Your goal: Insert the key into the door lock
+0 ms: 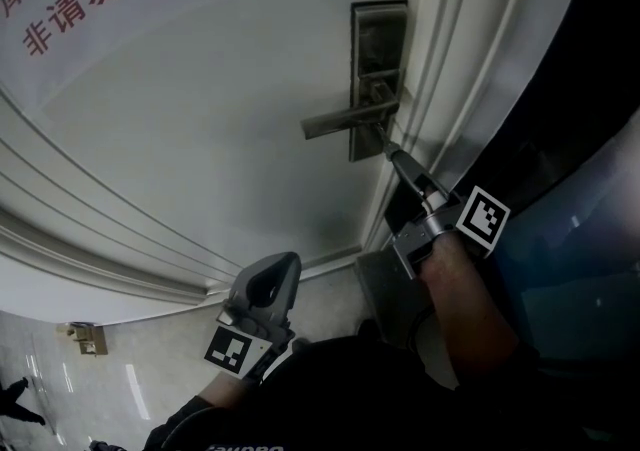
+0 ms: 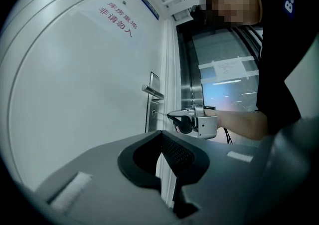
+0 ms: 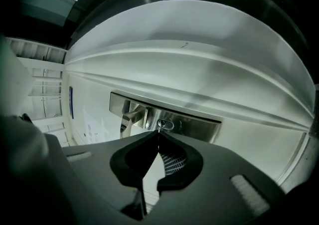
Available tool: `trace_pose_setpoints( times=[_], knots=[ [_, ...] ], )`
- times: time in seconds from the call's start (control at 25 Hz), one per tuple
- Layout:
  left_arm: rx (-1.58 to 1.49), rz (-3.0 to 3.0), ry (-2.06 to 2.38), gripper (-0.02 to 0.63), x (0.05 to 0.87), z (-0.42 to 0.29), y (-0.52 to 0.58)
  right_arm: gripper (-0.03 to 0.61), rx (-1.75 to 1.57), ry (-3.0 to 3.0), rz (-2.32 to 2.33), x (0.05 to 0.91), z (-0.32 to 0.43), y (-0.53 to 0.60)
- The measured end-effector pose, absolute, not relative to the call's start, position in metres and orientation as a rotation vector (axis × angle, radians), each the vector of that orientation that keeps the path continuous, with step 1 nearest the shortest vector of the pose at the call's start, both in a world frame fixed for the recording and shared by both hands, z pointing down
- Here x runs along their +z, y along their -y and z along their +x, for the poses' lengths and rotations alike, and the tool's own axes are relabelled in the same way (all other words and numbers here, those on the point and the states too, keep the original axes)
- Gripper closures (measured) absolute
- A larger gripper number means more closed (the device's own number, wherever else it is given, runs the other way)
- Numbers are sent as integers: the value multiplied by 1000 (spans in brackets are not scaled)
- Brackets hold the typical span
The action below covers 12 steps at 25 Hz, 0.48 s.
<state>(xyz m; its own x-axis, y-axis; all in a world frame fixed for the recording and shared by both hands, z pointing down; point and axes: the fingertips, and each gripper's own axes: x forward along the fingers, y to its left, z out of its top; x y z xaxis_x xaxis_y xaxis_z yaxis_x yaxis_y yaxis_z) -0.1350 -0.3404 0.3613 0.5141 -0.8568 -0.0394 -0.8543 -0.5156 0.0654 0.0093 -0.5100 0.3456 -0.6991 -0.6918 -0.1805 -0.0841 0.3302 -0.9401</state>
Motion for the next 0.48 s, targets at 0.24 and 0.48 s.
trace_pose_setpoints(
  times=[0.24,0.48],
  knots=[
    [-111,2693,1530,597,362,-139,338,571,-1382,-2022,-700,346,8,513],
    [-115,2683,1534,597,364,-145,334,571,-1407,-1982,-702,346,5,515]
  ],
)
